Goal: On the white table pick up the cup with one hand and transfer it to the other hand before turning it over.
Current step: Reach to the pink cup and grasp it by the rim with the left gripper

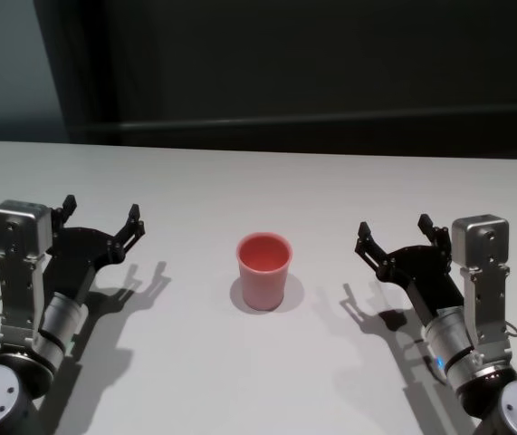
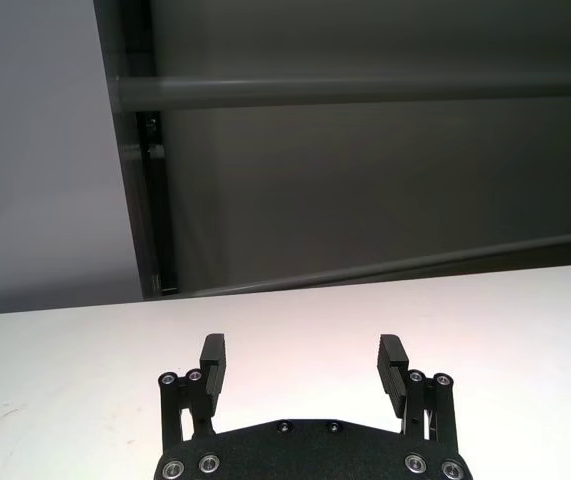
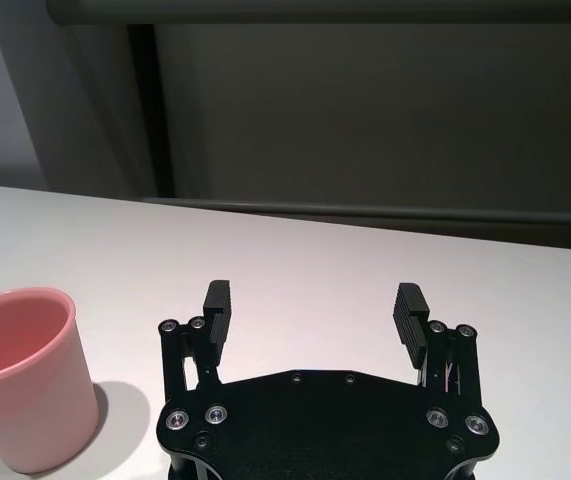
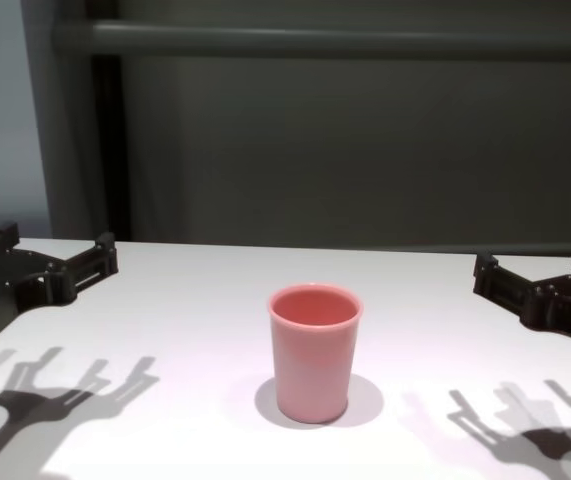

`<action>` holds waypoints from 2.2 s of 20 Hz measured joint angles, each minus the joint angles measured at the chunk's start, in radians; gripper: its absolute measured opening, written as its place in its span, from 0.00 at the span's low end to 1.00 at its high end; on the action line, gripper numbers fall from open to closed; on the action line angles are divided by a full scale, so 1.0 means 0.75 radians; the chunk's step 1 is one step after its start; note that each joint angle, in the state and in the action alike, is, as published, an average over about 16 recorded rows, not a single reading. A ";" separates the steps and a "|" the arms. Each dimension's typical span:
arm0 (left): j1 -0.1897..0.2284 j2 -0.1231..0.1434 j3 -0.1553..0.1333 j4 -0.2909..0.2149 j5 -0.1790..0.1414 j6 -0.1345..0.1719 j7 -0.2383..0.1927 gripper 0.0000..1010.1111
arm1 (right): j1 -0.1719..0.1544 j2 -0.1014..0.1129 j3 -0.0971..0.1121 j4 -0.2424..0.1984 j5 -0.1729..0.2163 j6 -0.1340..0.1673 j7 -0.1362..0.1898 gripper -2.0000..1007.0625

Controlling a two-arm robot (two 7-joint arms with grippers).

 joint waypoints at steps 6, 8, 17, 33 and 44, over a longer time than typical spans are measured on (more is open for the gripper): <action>0.000 0.000 0.000 0.000 0.000 0.000 0.000 0.99 | 0.000 0.000 0.000 0.000 0.000 0.000 0.000 1.00; 0.000 0.000 0.000 0.000 0.000 0.000 0.000 0.99 | 0.000 0.000 0.000 0.000 0.000 0.000 0.000 1.00; 0.000 0.000 0.000 0.000 0.000 0.000 0.000 0.99 | 0.000 0.000 0.000 0.000 0.000 0.000 0.000 1.00; 0.000 0.000 0.000 0.000 0.000 0.000 0.000 0.99 | 0.000 0.000 0.000 0.000 0.000 0.000 0.000 1.00; 0.000 0.000 0.000 0.000 0.000 0.000 0.000 0.99 | 0.000 0.000 0.000 0.000 0.000 0.000 0.000 1.00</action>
